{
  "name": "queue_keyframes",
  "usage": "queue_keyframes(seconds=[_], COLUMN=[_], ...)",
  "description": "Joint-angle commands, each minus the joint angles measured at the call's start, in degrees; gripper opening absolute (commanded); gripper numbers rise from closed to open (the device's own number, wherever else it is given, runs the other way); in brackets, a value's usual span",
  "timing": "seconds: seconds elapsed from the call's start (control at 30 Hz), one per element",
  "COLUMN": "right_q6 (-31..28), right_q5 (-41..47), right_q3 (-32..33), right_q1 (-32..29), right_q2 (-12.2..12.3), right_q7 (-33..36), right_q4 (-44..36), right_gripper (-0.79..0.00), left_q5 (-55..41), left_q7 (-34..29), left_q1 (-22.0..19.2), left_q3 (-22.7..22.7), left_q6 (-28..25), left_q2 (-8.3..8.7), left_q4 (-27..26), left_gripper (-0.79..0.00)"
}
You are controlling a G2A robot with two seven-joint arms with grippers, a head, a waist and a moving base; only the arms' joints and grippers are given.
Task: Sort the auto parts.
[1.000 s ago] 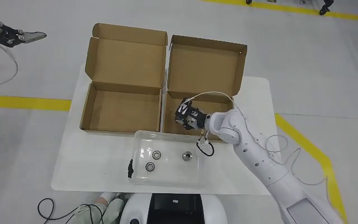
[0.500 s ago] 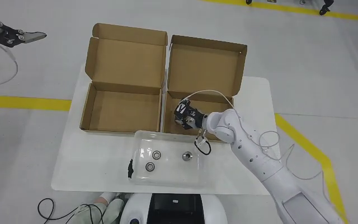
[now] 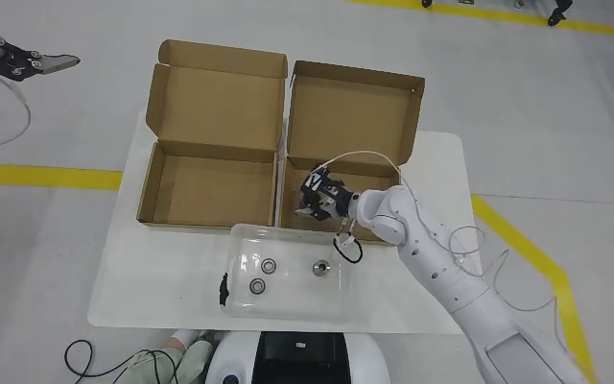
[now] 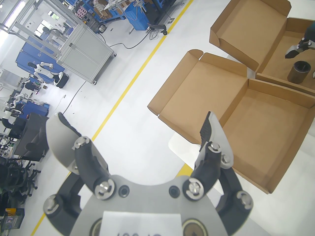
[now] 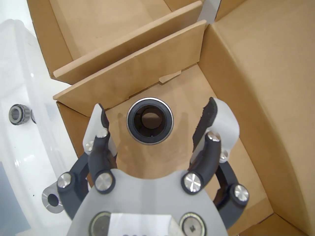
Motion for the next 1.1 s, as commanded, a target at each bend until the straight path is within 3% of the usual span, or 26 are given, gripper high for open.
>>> queue_keyframes(seconds=[0.0, 0.23, 0.5, 0.77, 1.07], right_q6=[-0.41, -2.28, -9.17, -13.92, -18.01], right_q5=[-0.68, -2.88, -2.02, -5.40, -11.70], right_q3=[1.04, 5.56, 7.99, 8.59, 9.72], right_q1=[-0.83, -6.63, -13.27, -19.64, -25.37], right_q2=[0.44, 2.46, 4.24, 5.82, 7.39], right_q7=[0.15, 3.14, 5.93, 8.05, 4.78], right_q4=[-3.43, -20.09, -33.85, -39.89, -41.03], right_gripper=[0.000, 0.000, 0.000, 0.000, 0.000], left_q5=[0.00, 0.00, 0.00, 0.00, 0.00], left_q7=[0.00, 0.00, 0.00, 0.00, 0.00], left_q1=[0.00, 0.00, 0.00, 0.00, 0.00], left_q3=[0.00, 0.00, 0.00, 0.00, 0.00], left_q6=[0.00, 0.00, 0.00, 0.00, 0.00], left_q2=[0.00, 0.00, 0.00, 0.00, 0.00], left_q4=[0.00, 0.00, 0.00, 0.00, 0.00], left_gripper=[0.000, 0.000, 0.000, 0.000, 0.000])
